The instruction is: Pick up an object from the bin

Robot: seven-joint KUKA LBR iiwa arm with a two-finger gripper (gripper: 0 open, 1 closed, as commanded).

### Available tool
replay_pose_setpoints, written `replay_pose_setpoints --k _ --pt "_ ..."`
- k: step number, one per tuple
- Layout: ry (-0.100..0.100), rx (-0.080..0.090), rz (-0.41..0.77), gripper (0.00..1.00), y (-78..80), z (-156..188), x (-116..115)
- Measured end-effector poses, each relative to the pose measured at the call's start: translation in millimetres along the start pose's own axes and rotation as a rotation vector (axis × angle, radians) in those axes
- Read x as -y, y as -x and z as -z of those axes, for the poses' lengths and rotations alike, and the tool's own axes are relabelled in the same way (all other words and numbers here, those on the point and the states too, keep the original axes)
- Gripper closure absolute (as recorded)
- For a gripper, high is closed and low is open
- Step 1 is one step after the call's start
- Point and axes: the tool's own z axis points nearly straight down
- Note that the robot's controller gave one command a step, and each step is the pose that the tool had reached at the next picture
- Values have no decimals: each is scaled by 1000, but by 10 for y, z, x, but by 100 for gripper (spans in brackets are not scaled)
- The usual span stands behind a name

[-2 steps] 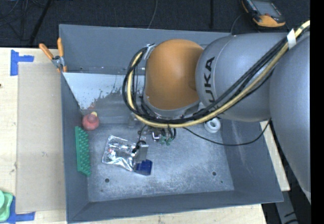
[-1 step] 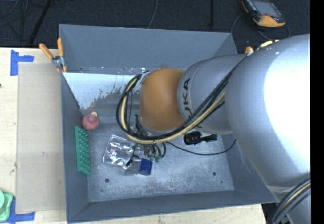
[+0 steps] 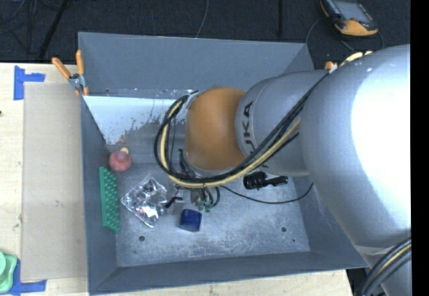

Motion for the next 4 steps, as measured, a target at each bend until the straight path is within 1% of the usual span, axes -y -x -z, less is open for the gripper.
replay_pose_setpoints --k 1,2,3,4 --pt "4 7 7 100 -506 1322 -207" --pt "-2 -4 228 100 -269 -15 -527" --pt "1 12 224 100 155 1176 -306" --pt "0 3 223 0 130 1126 -306"
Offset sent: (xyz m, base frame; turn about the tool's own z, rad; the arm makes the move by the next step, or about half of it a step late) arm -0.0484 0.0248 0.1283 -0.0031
